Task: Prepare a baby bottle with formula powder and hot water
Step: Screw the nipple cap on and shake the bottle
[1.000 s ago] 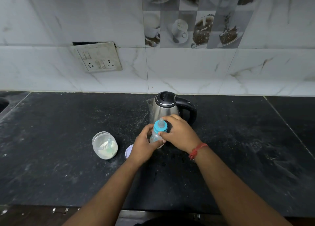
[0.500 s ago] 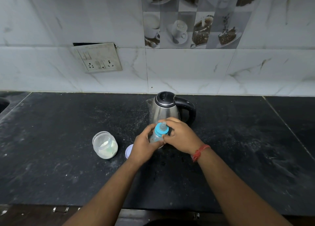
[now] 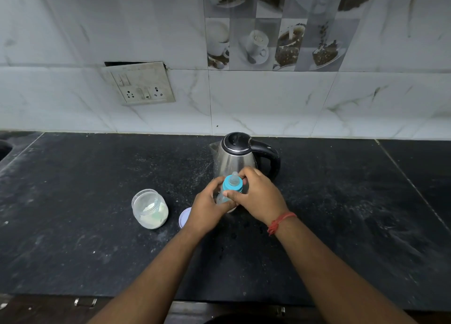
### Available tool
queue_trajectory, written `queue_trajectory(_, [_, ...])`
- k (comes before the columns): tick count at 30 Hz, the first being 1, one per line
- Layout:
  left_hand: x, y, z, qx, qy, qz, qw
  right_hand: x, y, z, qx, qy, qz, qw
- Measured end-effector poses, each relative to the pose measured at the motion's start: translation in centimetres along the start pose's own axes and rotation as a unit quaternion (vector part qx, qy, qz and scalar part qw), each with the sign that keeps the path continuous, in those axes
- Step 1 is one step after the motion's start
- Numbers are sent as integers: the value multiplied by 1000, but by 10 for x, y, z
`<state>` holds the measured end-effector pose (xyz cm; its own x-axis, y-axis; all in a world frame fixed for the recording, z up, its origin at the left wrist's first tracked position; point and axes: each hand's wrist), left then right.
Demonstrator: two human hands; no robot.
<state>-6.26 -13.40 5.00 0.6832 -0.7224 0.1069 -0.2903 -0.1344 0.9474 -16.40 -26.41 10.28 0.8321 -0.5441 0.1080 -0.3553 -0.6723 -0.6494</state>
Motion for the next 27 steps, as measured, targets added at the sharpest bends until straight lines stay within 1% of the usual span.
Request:
queue_trajectory(3, [1, 1, 0, 1, 3, -3, 1000, 2, 1, -2, -1, 1, -10, 1000])
queue_trajectory(8, [4, 2, -2, -3, 1, -5, 1000, 8, 5, -6, 60, -18, -19, 998])
queue_trajectory(12, [6, 4, -2, 10, -3, 7, 1000, 10, 5, -8, 55, -33, -25, 998])
queue_trajectory(14, [8, 4, -2, 7, 1, 7, 1000, 10, 4, -7, 47, -19, -21, 998])
queue_trajectory(17, [10, 4, 0, 5, 7, 9, 1000, 9, 0, -1, 15, 29, -4, 999])
queue_trajectory(19, [10, 3, 0, 0, 11, 7, 1000, 8, -2, 3, -5, 42, 10, 999])
queue_trajectory(22, [8, 1, 0, -8, 16, 1, 1000, 8, -1, 5, 0, 38, 10, 999])
queue_trajectory(25, [9, 1, 0, -13, 18, -2, 1000, 10, 2, 4, 39, 33, -12, 999])
queue_trajectory(27, [10, 2, 0, -8, 17, 1, 1000, 10, 3, 4, 32, 27, -24, 999])
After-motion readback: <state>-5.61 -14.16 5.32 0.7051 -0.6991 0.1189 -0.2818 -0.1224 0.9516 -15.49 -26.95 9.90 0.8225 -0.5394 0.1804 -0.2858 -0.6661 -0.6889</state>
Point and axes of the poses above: each hand's wrist, its own x-axis towards the middle knuckle, its own z-axis out of the palm, y = z × x, and after that the axes turned 3 degrees about z, right-handed
